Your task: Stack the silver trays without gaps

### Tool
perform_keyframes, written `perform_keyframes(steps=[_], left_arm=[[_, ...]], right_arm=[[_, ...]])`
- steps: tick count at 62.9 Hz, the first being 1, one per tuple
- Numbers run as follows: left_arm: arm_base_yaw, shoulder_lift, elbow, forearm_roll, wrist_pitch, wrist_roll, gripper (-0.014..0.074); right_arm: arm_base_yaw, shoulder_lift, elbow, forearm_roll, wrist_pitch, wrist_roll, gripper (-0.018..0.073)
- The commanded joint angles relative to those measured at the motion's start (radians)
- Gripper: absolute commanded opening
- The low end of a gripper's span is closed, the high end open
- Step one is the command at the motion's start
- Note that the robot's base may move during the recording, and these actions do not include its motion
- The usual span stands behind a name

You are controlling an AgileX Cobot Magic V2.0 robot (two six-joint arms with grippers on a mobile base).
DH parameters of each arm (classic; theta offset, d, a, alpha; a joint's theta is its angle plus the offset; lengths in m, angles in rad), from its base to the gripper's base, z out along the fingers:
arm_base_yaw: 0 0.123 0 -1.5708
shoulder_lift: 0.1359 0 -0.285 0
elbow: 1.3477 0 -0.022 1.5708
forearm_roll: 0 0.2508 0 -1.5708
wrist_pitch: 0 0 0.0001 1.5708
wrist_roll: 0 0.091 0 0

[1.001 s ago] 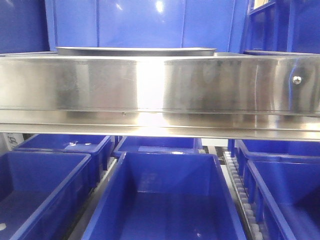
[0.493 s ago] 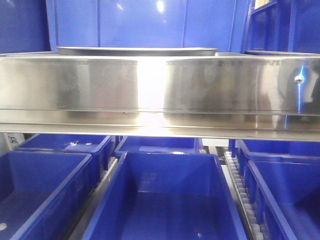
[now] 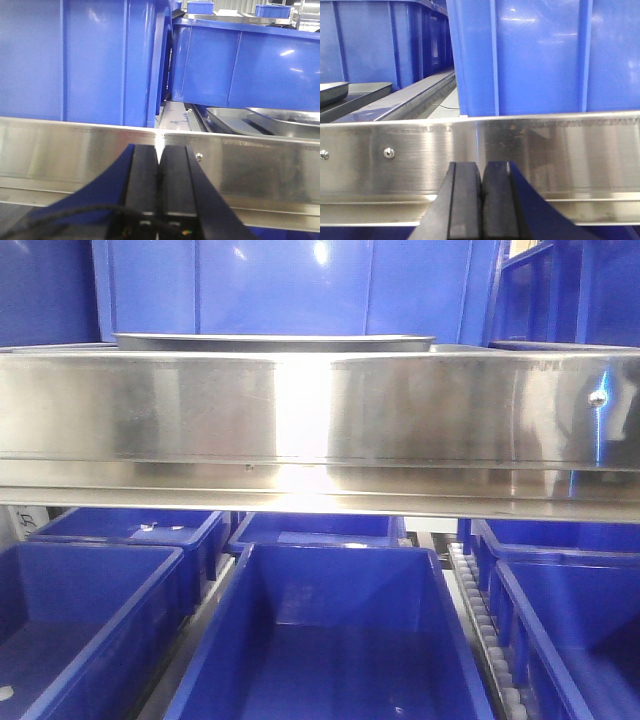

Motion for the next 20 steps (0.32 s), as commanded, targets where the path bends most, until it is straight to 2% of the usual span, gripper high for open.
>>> perform_keyframes(steps=[1,20], left_arm=[[0.002,-0.035,-0.004,-0.008,-0.091,0.005,-0.0048],[0.002,-0.035,-0.004,-0.008,-0.091,0.005,-0.0048]], right_arm=[[-0.005,-0.020,0.001,0.001,-0.093,-0.009,0.0050],[-0.005,-0.020,0.001,0.001,-0.093,-0.009,0.0050]])
